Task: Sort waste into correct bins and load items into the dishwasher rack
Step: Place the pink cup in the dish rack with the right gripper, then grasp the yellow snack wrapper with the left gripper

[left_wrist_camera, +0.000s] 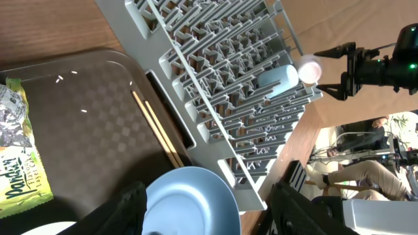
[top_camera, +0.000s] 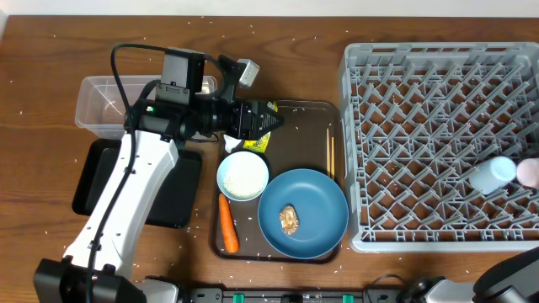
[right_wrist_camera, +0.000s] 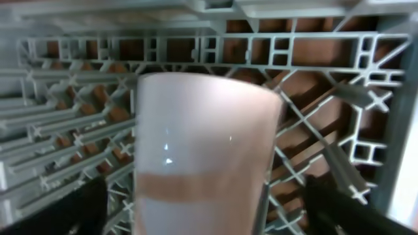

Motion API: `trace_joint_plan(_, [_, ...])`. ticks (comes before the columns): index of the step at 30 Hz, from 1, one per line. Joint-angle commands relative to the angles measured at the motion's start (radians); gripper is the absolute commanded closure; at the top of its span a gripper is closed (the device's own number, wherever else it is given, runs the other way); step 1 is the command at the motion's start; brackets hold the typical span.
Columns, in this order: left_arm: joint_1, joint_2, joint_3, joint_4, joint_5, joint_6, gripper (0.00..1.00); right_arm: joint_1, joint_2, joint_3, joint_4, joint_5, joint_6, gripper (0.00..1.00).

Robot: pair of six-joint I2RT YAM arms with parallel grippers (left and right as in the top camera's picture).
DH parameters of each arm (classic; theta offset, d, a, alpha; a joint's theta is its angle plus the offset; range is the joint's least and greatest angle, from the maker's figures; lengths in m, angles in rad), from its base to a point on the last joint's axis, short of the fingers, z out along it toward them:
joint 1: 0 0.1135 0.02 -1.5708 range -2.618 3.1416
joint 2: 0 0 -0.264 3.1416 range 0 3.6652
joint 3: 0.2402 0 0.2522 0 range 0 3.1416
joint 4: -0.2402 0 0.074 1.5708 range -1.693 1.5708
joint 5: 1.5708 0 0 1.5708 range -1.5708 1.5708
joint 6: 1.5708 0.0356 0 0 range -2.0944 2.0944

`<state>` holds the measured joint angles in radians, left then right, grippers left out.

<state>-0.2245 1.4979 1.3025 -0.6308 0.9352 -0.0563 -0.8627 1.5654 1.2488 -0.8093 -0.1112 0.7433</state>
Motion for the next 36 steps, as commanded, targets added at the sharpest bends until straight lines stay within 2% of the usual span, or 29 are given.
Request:
trace_joint_plan(1, [-0.001,-0.016,0.011,-0.014,-0.006,-0.008,0.38,-0.023,0.007,0.012,0.032,-0.014,-0.002,0.05])
trace_joint_plan(9, [-0.001,-0.016,0.011,-0.019,-0.006,-0.008,0.38,-0.04,0.002,0.012,0.056,-0.042,-0.097,0.09])
trace_joint_plan(13, [-0.001,-0.016,0.011,-0.02,-0.006,-0.008,0.38,-0.039,-0.019,0.012,0.111,-0.279,-0.19,0.12])
trace_joint_plan(16, [-0.001,-0.016,0.011,-0.02,-0.014,-0.008,0.38,-0.039,-0.058,0.017,0.128,-0.439,-0.195,0.12])
trace_joint_plan(20, [-0.001,-0.016,0.011,-0.029,-0.09,-0.008,0.38,-0.025,-0.146,0.018,0.087,-0.495,-0.213,0.13])
trace_joint_plan(22, [-0.001,-0.016,0.011,-0.045,-0.178,-0.01,0.39,-0.003,-0.202,0.018,0.05,-0.518,-0.274,0.14])
trace_joint_plan(24, [-0.001,-0.016,0.011,-0.072,-0.335,-0.049,0.39,0.041,-0.265,0.018,0.014,-0.543,-0.34,0.15])
trace_joint_plan(30, [-0.001,-0.014,0.011,-0.154,-0.612,-0.081,0.39,0.252,-0.398,0.018,-0.091,-0.539,-0.481,0.14])
trace_joint_plan(36, [-0.024,-0.013,0.011,-0.244,-0.681,-0.092,0.39,0.535,-0.415,0.014,-0.186,-0.379,-0.52,0.14])
